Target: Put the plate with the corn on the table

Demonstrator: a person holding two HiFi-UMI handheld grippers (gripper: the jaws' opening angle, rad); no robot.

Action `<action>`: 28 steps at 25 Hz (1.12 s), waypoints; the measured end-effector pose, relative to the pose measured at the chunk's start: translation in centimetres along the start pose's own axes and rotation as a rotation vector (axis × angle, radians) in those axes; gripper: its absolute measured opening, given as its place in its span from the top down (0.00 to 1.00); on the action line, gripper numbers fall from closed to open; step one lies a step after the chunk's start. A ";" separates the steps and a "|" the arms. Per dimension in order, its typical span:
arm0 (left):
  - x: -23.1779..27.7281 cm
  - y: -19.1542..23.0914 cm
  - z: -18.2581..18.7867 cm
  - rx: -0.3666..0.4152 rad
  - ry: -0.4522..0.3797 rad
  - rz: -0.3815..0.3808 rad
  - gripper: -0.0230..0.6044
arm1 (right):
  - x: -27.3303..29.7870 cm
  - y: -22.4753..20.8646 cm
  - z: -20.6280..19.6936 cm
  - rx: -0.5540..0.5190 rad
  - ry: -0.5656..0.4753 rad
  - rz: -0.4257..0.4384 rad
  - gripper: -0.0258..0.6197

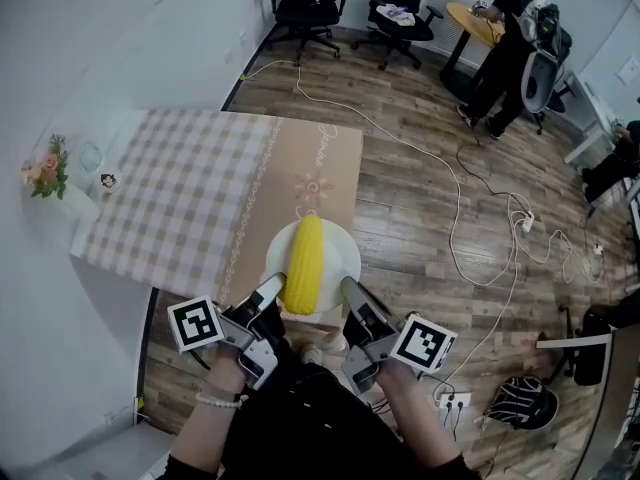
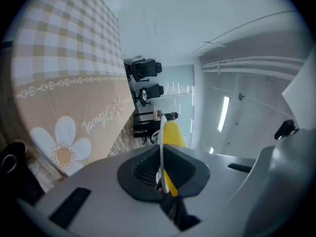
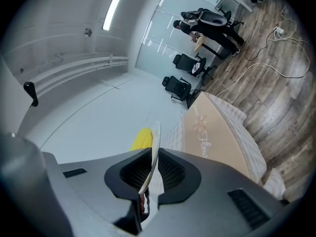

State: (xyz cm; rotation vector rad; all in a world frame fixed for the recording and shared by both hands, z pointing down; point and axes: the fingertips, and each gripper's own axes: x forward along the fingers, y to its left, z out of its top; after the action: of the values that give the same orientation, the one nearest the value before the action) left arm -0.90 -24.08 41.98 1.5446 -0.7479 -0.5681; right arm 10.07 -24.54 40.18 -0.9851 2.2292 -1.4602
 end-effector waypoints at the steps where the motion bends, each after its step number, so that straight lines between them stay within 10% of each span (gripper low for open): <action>1: 0.1 0.1 0.4 0.002 0.004 0.002 0.93 | 0.4 -0.1 0.0 0.002 -0.001 -0.005 0.86; 28: 3.5 8.9 7.0 0.000 0.130 0.090 0.93 | 8.7 -7.1 -1.8 0.064 0.000 -0.143 0.86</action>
State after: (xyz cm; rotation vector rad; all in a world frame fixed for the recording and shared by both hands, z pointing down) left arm -4.86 -31.52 50.28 1.5240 -0.7142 -0.3975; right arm 5.49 -31.07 48.33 -1.1442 2.1358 -1.5808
